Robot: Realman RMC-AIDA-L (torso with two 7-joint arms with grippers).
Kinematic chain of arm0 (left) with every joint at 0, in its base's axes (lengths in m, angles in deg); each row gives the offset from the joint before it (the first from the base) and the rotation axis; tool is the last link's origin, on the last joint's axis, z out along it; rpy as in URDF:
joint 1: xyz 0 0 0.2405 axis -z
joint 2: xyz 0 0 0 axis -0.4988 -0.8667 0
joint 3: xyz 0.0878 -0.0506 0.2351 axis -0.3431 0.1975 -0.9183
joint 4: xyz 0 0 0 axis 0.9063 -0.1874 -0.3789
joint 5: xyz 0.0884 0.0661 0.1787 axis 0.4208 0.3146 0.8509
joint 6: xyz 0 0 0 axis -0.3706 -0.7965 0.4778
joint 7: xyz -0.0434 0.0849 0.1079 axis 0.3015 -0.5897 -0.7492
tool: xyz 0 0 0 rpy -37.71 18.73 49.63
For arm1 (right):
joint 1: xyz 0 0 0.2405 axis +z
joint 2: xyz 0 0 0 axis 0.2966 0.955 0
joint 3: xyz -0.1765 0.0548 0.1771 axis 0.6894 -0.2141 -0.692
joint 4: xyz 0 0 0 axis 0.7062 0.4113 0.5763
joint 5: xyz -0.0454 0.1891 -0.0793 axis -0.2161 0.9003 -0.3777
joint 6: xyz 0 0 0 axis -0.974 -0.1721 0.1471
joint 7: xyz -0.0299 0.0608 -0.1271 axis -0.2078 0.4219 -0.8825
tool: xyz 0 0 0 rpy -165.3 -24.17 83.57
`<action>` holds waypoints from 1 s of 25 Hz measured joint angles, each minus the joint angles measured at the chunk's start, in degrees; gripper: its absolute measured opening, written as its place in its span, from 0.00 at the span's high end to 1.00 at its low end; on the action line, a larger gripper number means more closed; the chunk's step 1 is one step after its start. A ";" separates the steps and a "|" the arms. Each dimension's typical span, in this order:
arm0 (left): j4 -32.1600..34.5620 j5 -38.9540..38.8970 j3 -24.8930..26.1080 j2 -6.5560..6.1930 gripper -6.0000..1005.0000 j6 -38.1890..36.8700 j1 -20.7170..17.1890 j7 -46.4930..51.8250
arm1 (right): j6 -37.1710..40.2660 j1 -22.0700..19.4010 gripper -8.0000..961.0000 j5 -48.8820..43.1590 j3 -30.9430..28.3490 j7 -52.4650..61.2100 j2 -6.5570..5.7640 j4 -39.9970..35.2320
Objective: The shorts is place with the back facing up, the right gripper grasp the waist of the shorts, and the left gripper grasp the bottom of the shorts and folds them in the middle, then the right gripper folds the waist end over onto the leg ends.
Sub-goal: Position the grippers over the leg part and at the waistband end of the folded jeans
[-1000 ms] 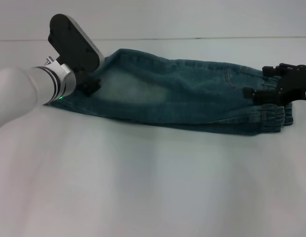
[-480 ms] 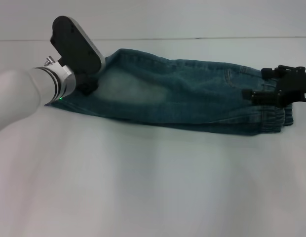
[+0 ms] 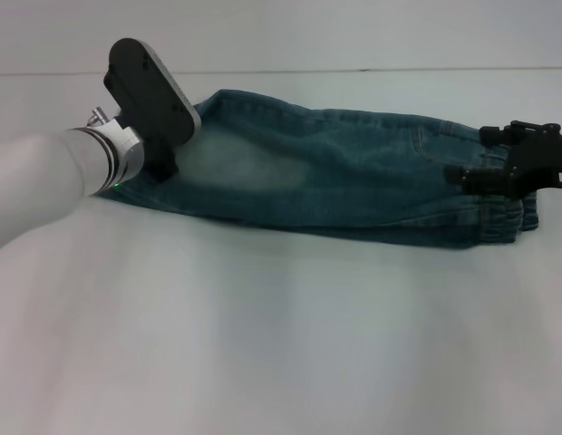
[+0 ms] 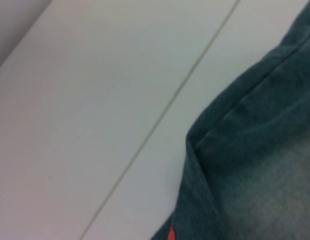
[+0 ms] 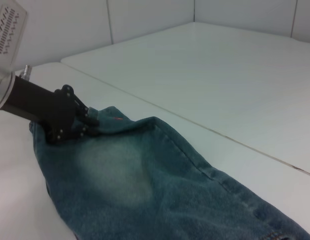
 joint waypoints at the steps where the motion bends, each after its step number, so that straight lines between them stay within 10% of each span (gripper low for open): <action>1: 0.03 0.00 0.00 0.03 0.80 0.35 -0.02 0.06 | 0.00 -0.01 0.05 0.00 0.00 -0.08 0.00 0.00; 7: -0.02 0.00 -0.03 0.14 0.95 1.21 0.19 -0.07 | 0.00 -0.03 0.05 0.01 0.00 -0.41 0.00 0.00; 25: -0.22 -0.75 -0.21 0.29 0.89 13.59 2.28 0.29 | 0.67 0.44 0.05 0.11 0.70 -1.34 0.01 0.77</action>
